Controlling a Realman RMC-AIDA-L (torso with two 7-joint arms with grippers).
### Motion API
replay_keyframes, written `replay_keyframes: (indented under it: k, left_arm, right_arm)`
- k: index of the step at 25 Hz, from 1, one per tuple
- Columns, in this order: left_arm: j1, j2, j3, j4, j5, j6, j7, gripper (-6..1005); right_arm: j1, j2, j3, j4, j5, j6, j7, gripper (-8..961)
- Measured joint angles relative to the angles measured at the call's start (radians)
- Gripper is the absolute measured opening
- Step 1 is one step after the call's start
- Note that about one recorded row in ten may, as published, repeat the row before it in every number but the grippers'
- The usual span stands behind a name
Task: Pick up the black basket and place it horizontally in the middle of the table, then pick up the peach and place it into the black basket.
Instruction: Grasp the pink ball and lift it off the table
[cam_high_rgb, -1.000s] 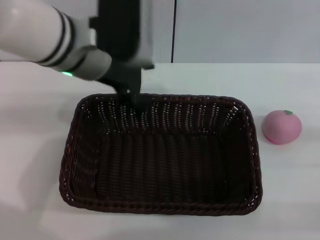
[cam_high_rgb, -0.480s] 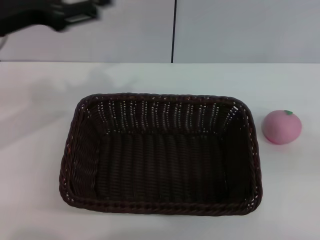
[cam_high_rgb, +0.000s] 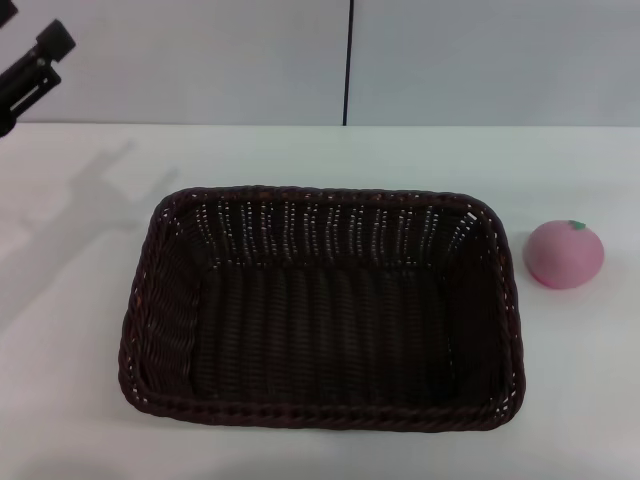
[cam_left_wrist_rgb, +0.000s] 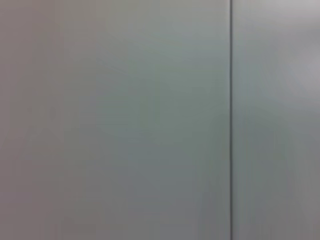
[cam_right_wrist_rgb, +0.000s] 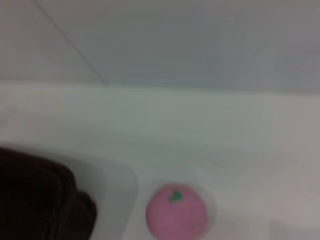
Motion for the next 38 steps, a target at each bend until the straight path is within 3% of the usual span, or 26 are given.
replay_keyframes:
  k: [6, 11, 21, 30, 35, 38]
  left_arm:
    - [0.002, 0.002, -0.006, -0.065, -0.015, 0.006, 0.017, 780]
    - [-0.002, 0.002, -0.016, -0.083, -0.017, 0.006, 0.016, 780]
    - [-0.006, 0.002, -0.032, -0.093, -0.016, -0.001, 0.017, 780]
    - [-0.006, 0.004, -0.041, -0.103, -0.018, 0.004, 0.018, 780]
    - [-0.008, 0.003, -0.048, -0.113, -0.019, 0.005, 0.020, 780]
    - [-0.009, 0.003, -0.048, -0.114, -0.019, 0.005, 0.020, 780]
  right_arm:
    - [0.052, 0.053, -0.049, 0.170, -0.032, 0.149, 0.026, 716]
    - [0.070, 0.070, -0.117, 0.350, -0.031, 0.305, 0.021, 716]
    - [0.114, 0.080, -0.196, 0.528, -0.032, 0.494, 0.015, 672]
    - [0.124, 0.084, -0.204, 0.544, -0.032, 0.515, 0.003, 592]
    - [0.116, 0.086, -0.201, 0.539, 0.001, 0.510, -0.017, 354]
    - [0.102, 0.079, -0.197, 0.536, 0.062, 0.504, -0.029, 332]
